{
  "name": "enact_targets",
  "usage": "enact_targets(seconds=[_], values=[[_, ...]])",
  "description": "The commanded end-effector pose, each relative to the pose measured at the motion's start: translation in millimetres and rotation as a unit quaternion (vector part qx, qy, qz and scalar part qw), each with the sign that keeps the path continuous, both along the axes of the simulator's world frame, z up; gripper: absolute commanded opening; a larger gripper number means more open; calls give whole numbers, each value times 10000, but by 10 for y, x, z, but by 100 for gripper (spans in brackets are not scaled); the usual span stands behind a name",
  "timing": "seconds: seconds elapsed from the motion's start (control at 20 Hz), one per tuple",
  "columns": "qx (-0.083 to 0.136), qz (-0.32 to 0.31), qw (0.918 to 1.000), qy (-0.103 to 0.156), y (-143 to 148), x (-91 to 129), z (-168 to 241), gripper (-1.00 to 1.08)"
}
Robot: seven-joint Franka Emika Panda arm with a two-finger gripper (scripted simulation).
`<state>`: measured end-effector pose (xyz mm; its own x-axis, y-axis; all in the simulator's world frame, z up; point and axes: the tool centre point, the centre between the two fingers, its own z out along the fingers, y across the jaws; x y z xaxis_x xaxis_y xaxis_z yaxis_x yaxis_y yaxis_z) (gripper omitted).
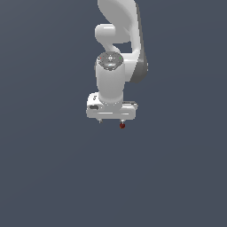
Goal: Pick up the object and move it to a goal position.
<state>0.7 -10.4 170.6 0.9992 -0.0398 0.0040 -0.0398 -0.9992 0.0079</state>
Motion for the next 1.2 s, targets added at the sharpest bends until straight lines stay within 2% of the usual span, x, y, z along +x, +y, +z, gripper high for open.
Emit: enact_targets(seconds=[0.0, 0.4, 0.6, 1.15], values=[[0, 0, 10000, 0, 0, 0, 0, 100], [153, -171, 9997, 59, 71, -24, -37, 100], [156, -178, 9997, 61, 72, -25, -38, 100], [118, 425, 9990, 63, 107, -74, -143, 100]])
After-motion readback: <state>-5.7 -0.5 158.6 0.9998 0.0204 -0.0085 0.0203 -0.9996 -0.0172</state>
